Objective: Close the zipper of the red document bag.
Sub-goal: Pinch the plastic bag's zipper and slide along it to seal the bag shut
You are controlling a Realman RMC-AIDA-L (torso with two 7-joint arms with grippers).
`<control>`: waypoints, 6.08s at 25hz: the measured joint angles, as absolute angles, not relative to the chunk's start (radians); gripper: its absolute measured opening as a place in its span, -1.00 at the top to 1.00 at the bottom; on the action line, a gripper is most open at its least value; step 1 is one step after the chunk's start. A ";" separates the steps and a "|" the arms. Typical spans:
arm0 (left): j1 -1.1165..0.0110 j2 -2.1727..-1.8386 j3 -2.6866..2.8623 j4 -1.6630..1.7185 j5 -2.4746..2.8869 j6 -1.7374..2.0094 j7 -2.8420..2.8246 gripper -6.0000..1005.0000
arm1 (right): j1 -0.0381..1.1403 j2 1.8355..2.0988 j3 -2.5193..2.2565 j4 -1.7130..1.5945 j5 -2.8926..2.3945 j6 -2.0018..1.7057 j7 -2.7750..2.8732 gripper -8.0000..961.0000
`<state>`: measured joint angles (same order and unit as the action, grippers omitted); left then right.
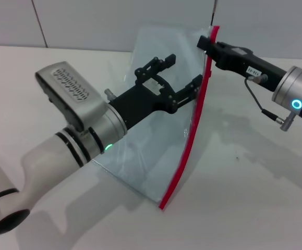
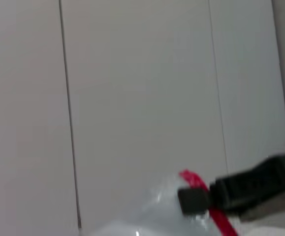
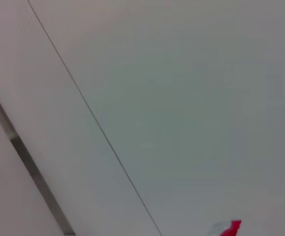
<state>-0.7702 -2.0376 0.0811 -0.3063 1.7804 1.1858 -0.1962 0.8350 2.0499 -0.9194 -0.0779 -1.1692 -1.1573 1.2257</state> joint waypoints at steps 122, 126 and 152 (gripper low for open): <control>-0.788 -2.041 -0.173 -0.351 1.948 1.043 0.111 -0.38 | 0.871 2.048 -0.710 0.123 -1.180 -1.234 0.991 0.95; -0.787 -2.041 -0.173 -0.355 1.950 1.043 0.138 -0.38 | 0.871 2.048 -0.710 0.123 -1.180 -1.233 0.991 0.95; -0.775 -2.045 -0.172 -0.362 1.948 1.045 0.206 0.32 | 0.871 2.048 -0.709 0.123 -1.180 -1.220 0.990 0.95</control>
<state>-0.7747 -2.0448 -0.1718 -0.3616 1.9481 1.0448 0.2058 0.8713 2.0478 -0.7086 0.1227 -1.1796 -1.2197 0.9903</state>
